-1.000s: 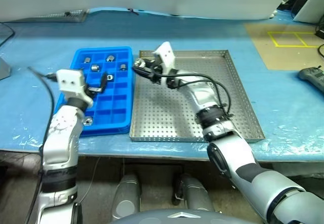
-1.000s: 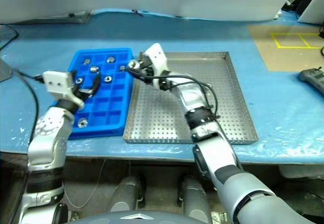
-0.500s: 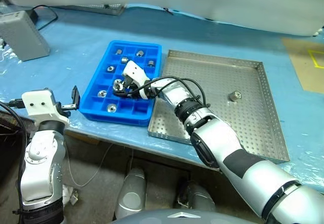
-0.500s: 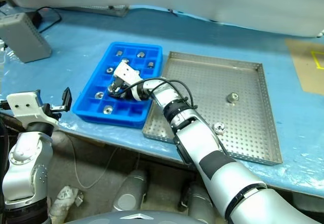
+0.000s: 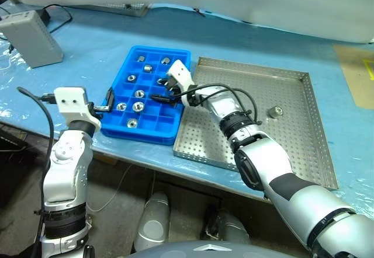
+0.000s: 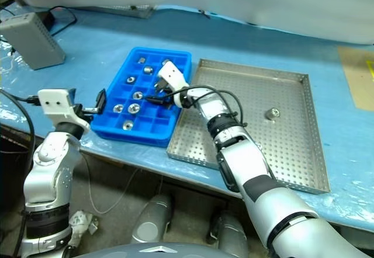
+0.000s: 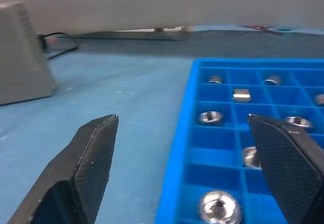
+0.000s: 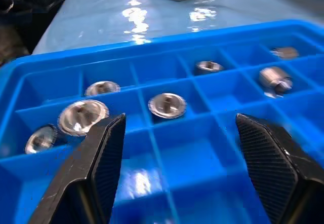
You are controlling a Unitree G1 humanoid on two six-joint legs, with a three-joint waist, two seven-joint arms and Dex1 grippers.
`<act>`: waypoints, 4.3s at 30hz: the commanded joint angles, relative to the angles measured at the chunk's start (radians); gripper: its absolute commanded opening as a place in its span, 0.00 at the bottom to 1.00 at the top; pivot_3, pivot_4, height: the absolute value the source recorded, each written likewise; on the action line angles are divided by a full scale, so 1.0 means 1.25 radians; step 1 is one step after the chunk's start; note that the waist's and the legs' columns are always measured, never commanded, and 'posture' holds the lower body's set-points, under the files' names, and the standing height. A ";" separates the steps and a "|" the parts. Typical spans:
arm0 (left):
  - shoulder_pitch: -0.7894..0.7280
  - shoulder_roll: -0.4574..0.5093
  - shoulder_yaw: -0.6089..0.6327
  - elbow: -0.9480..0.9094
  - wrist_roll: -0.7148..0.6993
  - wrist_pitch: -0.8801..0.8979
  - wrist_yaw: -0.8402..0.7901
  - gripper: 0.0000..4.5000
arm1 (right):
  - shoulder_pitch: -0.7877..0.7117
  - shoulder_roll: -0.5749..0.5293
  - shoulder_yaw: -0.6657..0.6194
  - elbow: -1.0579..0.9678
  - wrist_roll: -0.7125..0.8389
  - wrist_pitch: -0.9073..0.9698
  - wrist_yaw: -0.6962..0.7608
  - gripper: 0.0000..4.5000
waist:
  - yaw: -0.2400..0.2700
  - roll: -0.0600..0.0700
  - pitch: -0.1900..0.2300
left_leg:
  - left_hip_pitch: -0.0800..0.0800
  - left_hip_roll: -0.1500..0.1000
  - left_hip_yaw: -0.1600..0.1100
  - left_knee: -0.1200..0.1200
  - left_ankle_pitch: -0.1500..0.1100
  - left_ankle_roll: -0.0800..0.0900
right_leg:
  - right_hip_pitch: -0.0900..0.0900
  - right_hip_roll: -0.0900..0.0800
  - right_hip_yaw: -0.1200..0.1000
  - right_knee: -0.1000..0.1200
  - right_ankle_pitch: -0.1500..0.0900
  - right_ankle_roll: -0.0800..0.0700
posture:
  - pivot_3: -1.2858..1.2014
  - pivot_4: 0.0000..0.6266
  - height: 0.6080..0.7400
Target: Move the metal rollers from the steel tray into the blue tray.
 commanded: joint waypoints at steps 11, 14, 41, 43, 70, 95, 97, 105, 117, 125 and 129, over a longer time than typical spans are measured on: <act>-0.199 -0.038 -0.174 0.266 -0.003 -0.171 -0.229 0.96 | 0.222 -0.288 -0.128 -0.452 0.022 0.326 -0.151 0.80 | -0.128 -0.001 0.000 | -0.001 0.000 0.002 0.000 0.003 0.004 | -0.001 0.001 0.000 -0.001 0.001 0.001 | 0.52 0.24 1.00; -0.222 -0.050 -0.180 0.296 -0.009 -0.185 -0.243 0.96 | 0.247 -0.278 -0.139 -0.459 0.030 0.352 -0.201 0.80 | -0.165 -0.001 -0.001 | -0.001 0.000 0.002 -0.001 0.003 0.003 | -0.001 0.001 0.000 -0.001 0.001 0.001 | 0.51 0.24 1.00; -0.212 -0.024 -0.061 0.249 -0.022 -0.146 -0.122 0.96 | 0.050 -0.024 -0.097 -0.220 0.136 0.135 -0.139 0.40 | -0.185 0.000 -0.001 | -0.001 0.003 0.002 -0.002 0.007 0.008 | -0.001 0.001 -0.004 0.000 0.004 -0.005 | 0.60 0.24 1.00; -0.209 -0.021 -0.028 0.233 -0.035 -0.144 -0.095 0.96 | 0.029 0.006 -0.054 -0.184 0.098 0.130 -0.130 0.40 | -0.179 0.000 -0.001 | -0.002 0.004 0.002 -0.002 0.007 0.008 | -0.003 0.001 -0.005 0.000 0.004 -0.005 | 0.62 0.24 1.00; 0.012 0.034 0.053 0.010 -0.040 0.008 0.019 0.96 | -0.076 0.117 0.001 0.116 -0.021 -0.010 -0.209 0.84 | -0.083 -0.001 0.000 | -0.004 0.004 0.001 -0.002 0.006 0.003 | -0.003 0.000 -0.006 0.000 0.003 -0.005 | 0.68 0.24 1.00; -0.193 0.000 0.008 0.261 0.033 0.008 0.059 0.96 | 0.017 0.015 -0.018 0.018 -0.023 0.028 -0.256 0.84 | -0.114 0.005 -0.001 | -0.003 0.005 0.002 -0.004 0.011 0.002 | -0.001 0.000 -0.006 -0.001 0.003 -0.004 | 0.60 0.24 1.00; -0.239 0.014 0.035 0.277 0.003 -0.043 0.027 0.96 | 0.026 0.004 -0.027 -0.010 -0.008 0.029 -0.243 0.84 | -0.121 0.004 -0.001 | -0.005 0.005 0.002 -0.004 0.011 0.002 | -0.003 0.000 -0.006 0.000 0.003 -0.004 | 0.60 0.24 1.00; -0.400 0.040 -0.054 0.410 -0.060 -0.131 -0.253 0.96 | 0.226 -0.131 -0.058 -0.404 0.094 0.199 -0.089 0.84 | -0.120 0.004 -0.001 | -0.006 0.004 0.004 -0.002 0.011 0.009 | -0.002 -0.001 -0.006 -0.001 0.003 -0.004 | 0.53 0.24 1.00; -0.402 0.028 -0.233 0.418 -0.150 -0.093 -0.686 0.96 | 0.586 -0.312 0.009 -0.909 0.153 0.524 -0.060 0.84 | -0.191 0.002 0.000 | -0.001 0.005 0.007 -0.007 0.013 0.004 | 0.001 0.001 -0.005 -0.002 0.001 0.003 | 0.46 0.24 1.00; -0.381 0.037 -0.200 0.396 -0.146 -0.097 -0.644 0.96 | 0.566 -0.372 0.123 -0.822 0.029 0.445 -0.076 0.56 | -0.192 0.000 -0.001 | 0.010 0.003 0.006 -0.019 0.018 0.003 | 0.013 0.001 -0.006 -0.018 0.004 0.008 | 0.48 0.24 1.00; -0.366 0.049 -0.175 0.391 -0.107 -0.137 -0.571 0.96 | 0.485 -0.303 0.092 -0.781 0.088 0.424 -0.061 0.37 | -0.196 -0.003 -0.002 | 0.010 0.003 0.006 -0.019 0.018 0.005 | 0.014 0.001 -0.006 -0.018 0.006 0.006 | 0.52 0.24 1.00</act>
